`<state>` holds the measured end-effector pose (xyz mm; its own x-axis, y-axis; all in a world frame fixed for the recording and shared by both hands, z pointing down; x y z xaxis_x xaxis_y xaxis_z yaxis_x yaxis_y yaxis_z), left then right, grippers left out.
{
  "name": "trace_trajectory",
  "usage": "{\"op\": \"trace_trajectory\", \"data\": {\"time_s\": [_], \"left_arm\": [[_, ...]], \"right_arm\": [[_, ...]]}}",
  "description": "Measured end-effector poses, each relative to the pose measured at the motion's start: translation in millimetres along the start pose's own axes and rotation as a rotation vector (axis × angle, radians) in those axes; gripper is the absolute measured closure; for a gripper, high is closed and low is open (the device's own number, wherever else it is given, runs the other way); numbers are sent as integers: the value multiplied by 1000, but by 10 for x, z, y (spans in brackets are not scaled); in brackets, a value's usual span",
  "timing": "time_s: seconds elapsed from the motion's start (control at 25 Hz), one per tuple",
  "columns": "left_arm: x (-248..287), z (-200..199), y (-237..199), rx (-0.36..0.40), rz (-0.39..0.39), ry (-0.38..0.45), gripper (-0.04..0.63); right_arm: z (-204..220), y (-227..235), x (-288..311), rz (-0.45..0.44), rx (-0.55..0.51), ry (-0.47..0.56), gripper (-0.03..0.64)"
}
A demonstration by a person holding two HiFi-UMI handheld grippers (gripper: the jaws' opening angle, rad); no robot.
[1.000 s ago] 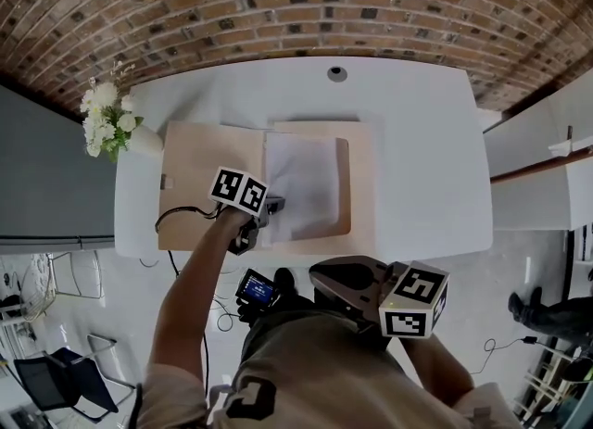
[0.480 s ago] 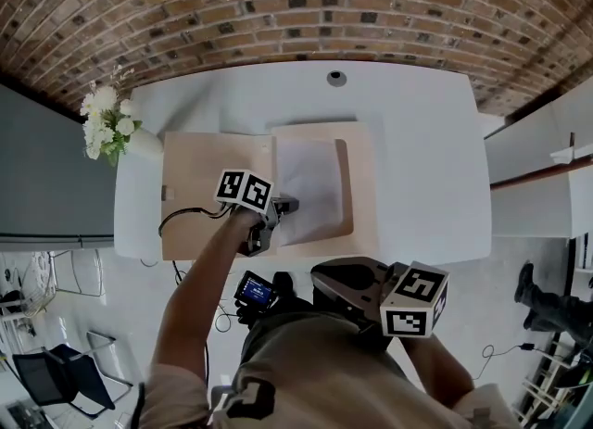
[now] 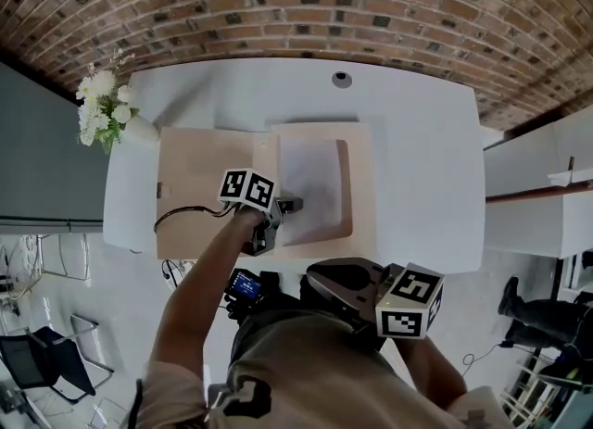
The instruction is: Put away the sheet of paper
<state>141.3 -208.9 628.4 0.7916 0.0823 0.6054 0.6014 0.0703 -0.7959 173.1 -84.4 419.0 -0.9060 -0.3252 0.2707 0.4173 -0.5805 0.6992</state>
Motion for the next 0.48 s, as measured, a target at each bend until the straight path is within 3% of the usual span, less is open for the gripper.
{"op": "trace_trajectory", "data": {"time_s": [0.2,0.32,0.48], "left_arm": [[31,-32,37,37,-30,1,572],[72,-11,76,78,-74,-30,398],[108,39,66,180,-176,-82,324]], "right_arm": [[-23,43,34,-14,2,-21,594],[-54,54,38,-23,-1,-32,594],[-75,60,54,-31,-6,-50,594]]}}
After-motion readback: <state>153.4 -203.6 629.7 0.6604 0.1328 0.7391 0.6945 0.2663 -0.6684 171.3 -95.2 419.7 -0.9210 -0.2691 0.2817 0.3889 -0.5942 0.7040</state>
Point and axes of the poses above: the fingertips, and each gripper's own axes: x forward along the fingers, y to its right, z out of its underside, the point moved 2 cm from there along -x, backward along the fingers, and after that the axes turned 6 degrees about -x, right-handed, at the moved point
